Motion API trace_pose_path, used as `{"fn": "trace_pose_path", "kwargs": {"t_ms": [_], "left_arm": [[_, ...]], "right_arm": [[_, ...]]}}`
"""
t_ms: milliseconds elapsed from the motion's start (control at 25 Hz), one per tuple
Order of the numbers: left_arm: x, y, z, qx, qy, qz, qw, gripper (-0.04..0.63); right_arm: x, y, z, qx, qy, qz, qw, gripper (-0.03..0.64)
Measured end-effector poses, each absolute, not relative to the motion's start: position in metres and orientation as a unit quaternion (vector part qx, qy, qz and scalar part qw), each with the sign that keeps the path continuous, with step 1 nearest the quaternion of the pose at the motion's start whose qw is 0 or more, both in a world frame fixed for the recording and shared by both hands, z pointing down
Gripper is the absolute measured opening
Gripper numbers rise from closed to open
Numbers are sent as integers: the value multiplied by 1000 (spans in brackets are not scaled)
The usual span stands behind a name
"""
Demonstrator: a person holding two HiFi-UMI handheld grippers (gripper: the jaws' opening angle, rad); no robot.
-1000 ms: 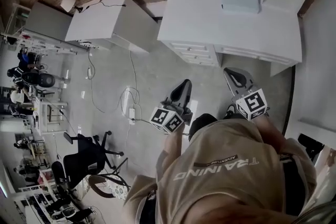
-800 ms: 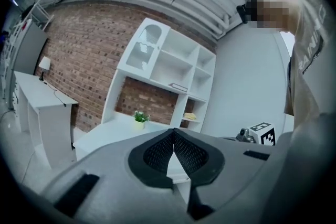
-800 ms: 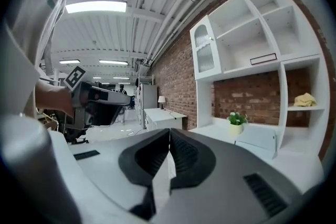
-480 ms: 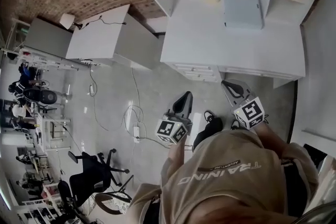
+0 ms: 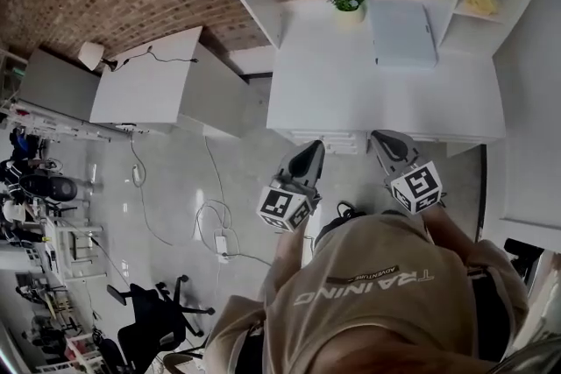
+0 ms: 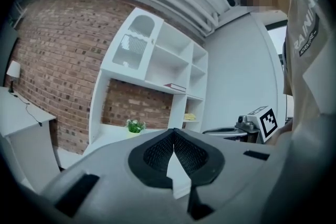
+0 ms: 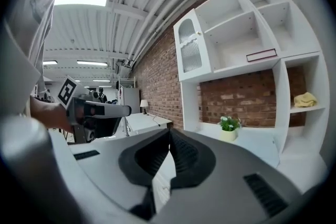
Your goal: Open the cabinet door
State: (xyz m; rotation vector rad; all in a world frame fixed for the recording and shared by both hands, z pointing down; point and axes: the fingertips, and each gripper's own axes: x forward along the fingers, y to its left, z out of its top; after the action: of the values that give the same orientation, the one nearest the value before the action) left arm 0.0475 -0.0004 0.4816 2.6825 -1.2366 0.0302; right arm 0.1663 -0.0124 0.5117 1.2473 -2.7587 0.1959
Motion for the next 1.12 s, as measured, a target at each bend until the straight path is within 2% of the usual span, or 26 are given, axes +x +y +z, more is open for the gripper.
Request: {"fn": "trace_pose_path", "kwargs": {"t_ms": [360,600,960,1120], "left_arm": [[-22,-18,520,896,-422,4,138,8],[-63,-40,525,883,-449,-12,138,8],[-66,-97,518,882,-456,-3,122,8],[-80,-131,509,875,-472,14,111,8]], "right_arm": [[89,-33,519,398,-913,64,65,14],[48,-54,505,377,-922,53,72,14],[53,-115,532,378,-919,86,67,14],[45,-158,524,376,-923,78,42,14]]}}
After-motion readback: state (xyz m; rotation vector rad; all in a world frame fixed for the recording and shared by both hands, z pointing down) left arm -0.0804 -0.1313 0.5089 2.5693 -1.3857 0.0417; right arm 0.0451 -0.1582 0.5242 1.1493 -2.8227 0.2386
